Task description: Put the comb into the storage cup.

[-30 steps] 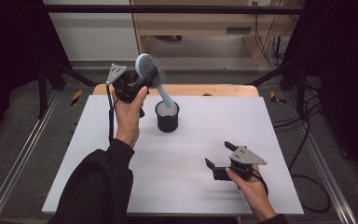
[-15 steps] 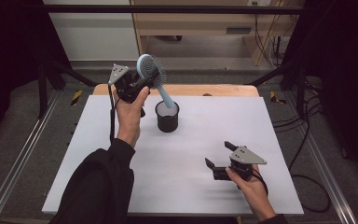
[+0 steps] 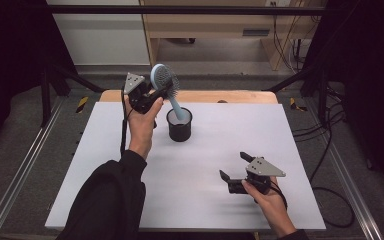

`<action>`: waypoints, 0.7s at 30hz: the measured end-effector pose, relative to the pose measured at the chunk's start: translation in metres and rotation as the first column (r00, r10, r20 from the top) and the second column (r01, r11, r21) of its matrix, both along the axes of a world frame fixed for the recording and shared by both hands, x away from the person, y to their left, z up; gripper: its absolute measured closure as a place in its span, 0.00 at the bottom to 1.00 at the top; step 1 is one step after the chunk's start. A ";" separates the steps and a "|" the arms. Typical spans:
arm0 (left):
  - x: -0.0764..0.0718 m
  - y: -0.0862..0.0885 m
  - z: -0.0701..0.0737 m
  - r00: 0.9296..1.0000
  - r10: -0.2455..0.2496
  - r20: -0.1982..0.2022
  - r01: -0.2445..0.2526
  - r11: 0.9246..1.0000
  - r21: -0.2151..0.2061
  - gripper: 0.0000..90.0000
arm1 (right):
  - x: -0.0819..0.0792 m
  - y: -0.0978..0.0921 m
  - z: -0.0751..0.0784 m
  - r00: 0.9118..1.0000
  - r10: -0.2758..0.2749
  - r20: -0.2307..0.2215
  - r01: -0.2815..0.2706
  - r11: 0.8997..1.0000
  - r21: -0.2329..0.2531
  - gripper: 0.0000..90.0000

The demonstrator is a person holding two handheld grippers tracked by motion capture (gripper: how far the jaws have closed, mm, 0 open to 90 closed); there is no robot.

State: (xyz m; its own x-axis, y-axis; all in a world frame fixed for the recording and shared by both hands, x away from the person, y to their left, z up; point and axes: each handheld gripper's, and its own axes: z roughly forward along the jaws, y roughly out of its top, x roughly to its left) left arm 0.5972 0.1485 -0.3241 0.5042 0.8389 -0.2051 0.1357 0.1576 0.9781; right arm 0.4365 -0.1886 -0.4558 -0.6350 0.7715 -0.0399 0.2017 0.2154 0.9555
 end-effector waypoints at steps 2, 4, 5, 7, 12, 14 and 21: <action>0.000 -0.001 -0.001 1.000 -0.003 -0.003 0.003 1.000 0.007 0.57 | 0.000 0.000 0.000 1.000 0.001 -0.001 -0.001 1.000 0.001 0.06; 0.000 -0.003 -0.002 1.000 -0.008 -0.005 0.008 1.000 0.012 0.57 | 0.000 0.000 0.000 1.000 0.002 -0.002 -0.002 1.000 0.000 0.06; 0.000 -0.004 -0.002 1.000 -0.010 -0.004 0.010 1.000 0.018 0.57 | 0.000 0.000 0.000 1.000 0.003 -0.002 -0.003 1.000 0.000 0.06; 0.000 -0.006 -0.003 1.000 -0.015 -0.004 0.015 1.000 0.026 0.57 | 0.000 0.001 0.000 1.000 0.004 -0.002 -0.004 1.000 0.000 0.06; 0.000 -0.012 -0.007 1.000 -0.013 -0.009 0.013 0.999 0.044 0.56 | 0.000 0.000 0.000 1.000 0.005 -0.002 -0.005 1.000 -0.001 0.06; 0.000 -0.013 -0.010 1.000 -0.011 -0.011 0.011 0.999 0.048 0.56 | 0.000 0.000 0.000 1.000 0.006 -0.003 -0.006 1.000 -0.001 0.06; 0.001 -0.014 -0.020 0.999 -0.012 -0.035 0.014 0.998 0.061 0.56 | 0.000 0.001 0.000 1.000 0.007 -0.003 -0.007 1.000 -0.001 0.06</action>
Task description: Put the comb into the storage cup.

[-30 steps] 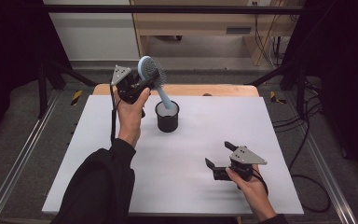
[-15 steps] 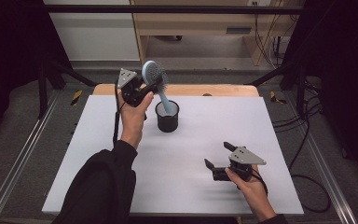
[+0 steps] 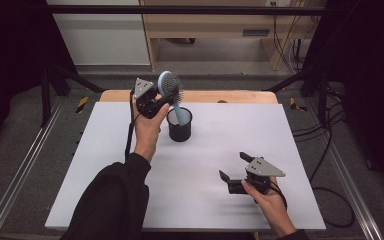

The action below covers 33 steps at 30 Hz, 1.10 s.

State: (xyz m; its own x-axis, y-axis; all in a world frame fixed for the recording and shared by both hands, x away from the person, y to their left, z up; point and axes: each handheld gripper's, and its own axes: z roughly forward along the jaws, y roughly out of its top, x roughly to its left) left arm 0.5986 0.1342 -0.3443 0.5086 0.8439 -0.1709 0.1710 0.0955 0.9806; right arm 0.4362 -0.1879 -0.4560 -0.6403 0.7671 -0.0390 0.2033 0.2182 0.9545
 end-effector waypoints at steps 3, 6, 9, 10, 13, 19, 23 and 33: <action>0.001 -0.001 -0.003 1.000 -0.001 -0.007 0.001 1.000 0.006 0.56 | 0.000 0.000 0.000 1.000 0.000 -0.001 0.000 1.000 -0.001 0.06; 0.001 -0.002 -0.004 1.000 -0.005 -0.006 0.005 1.000 0.016 0.56 | 0.000 0.000 0.000 1.000 0.001 -0.002 -0.001 1.000 -0.001 0.06; 0.000 -0.004 -0.005 1.000 -0.001 0.006 0.001 1.000 0.028 0.56 | 0.000 0.000 0.000 1.000 0.003 -0.002 -0.003 1.000 -0.001 0.06; 0.001 -0.005 -0.005 1.000 -0.001 0.004 0.001 1.000 0.026 0.56 | 0.000 0.000 0.000 1.000 0.003 -0.001 -0.003 1.000 -0.002 0.06; 0.002 -0.006 -0.007 1.000 -0.004 -0.004 0.004 0.999 0.034 0.56 | 0.000 0.001 0.000 1.000 0.004 -0.001 -0.004 1.000 -0.002 0.06; 0.004 -0.006 -0.013 1.000 0.000 -0.017 0.000 1.000 0.031 0.56 | 0.000 0.000 0.000 1.000 0.004 -0.001 -0.004 1.000 -0.001 0.06; 0.005 -0.005 -0.015 1.000 0.001 -0.024 -0.001 1.000 0.026 0.56 | 0.000 0.000 0.000 1.000 0.005 -0.002 -0.005 1.000 -0.001 0.06; 0.006 -0.007 -0.017 1.000 -0.003 -0.028 0.004 0.999 0.033 0.56 | 0.000 0.000 0.000 1.000 0.005 -0.001 -0.005 1.000 -0.001 0.06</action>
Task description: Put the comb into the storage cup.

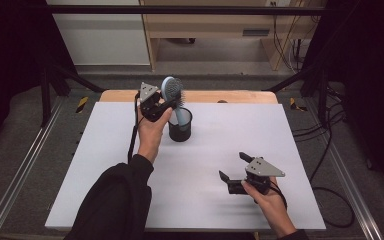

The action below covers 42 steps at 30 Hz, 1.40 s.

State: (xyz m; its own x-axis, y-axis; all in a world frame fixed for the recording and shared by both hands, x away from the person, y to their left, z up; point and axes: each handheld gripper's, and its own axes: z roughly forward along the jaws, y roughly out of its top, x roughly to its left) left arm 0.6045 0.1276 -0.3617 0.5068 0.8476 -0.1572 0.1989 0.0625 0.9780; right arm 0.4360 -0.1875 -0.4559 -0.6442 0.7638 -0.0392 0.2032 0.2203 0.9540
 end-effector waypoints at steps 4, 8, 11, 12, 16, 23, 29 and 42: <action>0.000 -0.001 -0.001 1.000 0.001 -0.004 -0.001 1.000 0.002 0.56 | 0.000 0.000 0.000 1.000 0.000 0.001 0.000 1.000 0.001 0.06; 0.001 -0.002 -0.003 1.000 0.002 -0.007 -0.002 1.000 0.007 0.56 | 0.000 -0.001 0.000 1.000 0.001 0.002 -0.001 1.000 0.001 0.06; 0.001 -0.001 -0.005 1.000 0.006 -0.010 -0.006 1.000 0.007 0.56 | 0.000 -0.001 0.000 1.000 0.001 0.002 -0.001 1.000 0.001 0.06; 0.001 -0.001 -0.006 1.000 0.006 -0.012 -0.006 1.000 0.007 0.56 | 0.000 -0.001 0.000 1.000 0.002 0.003 -0.002 1.000 0.001 0.06; 0.002 -0.001 -0.007 1.000 0.005 -0.014 -0.005 1.000 0.016 0.56 | -0.001 0.000 0.001 1.000 0.005 0.002 -0.005 1.000 0.003 0.06; 0.002 -0.001 -0.008 1.000 0.004 -0.015 -0.004 1.000 0.018 0.56 | -0.001 0.000 0.001 1.000 0.006 0.001 -0.006 1.000 0.002 0.06; 0.002 -0.002 -0.010 1.000 0.002 -0.016 -0.002 1.000 0.021 0.56 | -0.001 0.000 0.001 1.000 0.008 0.001 -0.008 1.000 0.006 0.06; 0.003 -0.002 -0.012 1.000 0.005 -0.021 -0.005 1.000 0.022 0.56 | -0.002 0.000 0.001 1.000 0.010 -0.001 -0.010 1.000 0.007 0.06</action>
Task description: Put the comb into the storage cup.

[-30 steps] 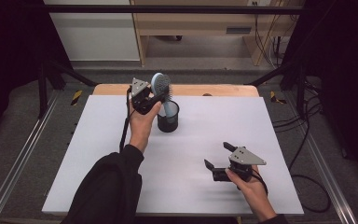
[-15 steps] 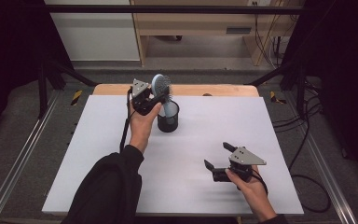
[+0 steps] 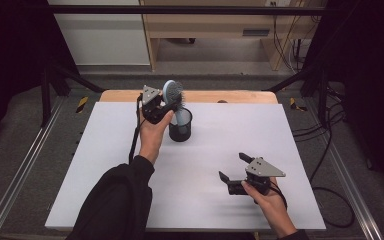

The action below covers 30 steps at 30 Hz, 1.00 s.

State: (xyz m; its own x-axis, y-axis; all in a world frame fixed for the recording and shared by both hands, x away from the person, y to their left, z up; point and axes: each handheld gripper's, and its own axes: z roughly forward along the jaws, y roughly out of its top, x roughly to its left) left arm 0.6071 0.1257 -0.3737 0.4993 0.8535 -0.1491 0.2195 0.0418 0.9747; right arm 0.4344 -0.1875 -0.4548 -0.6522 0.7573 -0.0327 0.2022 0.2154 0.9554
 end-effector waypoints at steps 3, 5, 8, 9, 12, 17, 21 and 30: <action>0.000 0.000 -0.001 1.000 0.000 -0.003 0.000 1.000 0.001 0.56 | 0.000 0.000 0.000 1.000 0.000 0.001 0.000 1.000 0.000 0.06; 0.000 0.000 -0.002 1.000 0.001 -0.005 -0.001 1.000 0.000 0.56 | -0.001 0.000 0.000 1.000 0.002 0.001 -0.002 1.000 -0.002 0.06; 0.001 -0.001 -0.002 1.000 0.001 -0.006 -0.001 1.000 0.001 0.56 | -0.001 0.001 0.000 1.000 0.003 0.001 -0.003 1.000 -0.002 0.06; 0.001 -0.001 -0.002 1.000 0.000 -0.006 0.000 1.000 0.001 0.56 | -0.001 0.000 0.000 1.000 0.003 0.002 -0.003 1.000 -0.002 0.06; 0.001 -0.002 -0.003 1.000 -0.002 -0.007 0.002 1.000 0.003 0.56 | -0.001 0.000 0.000 1.000 0.000 0.002 0.000 1.000 0.000 0.06; 0.001 -0.002 -0.004 1.000 -0.002 -0.009 0.002 1.000 0.001 0.56 | -0.001 -0.001 0.001 1.000 0.000 0.002 0.000 1.000 0.001 0.06; 0.002 -0.003 -0.005 1.000 -0.002 -0.010 0.002 1.000 0.003 0.56 | 0.000 -0.001 0.001 1.000 -0.002 0.003 0.002 1.000 0.001 0.06; 0.001 -0.004 -0.006 1.000 -0.005 -0.011 0.005 1.000 0.002 0.56 | -0.001 -0.001 0.001 1.000 0.000 0.003 0.000 1.000 0.001 0.06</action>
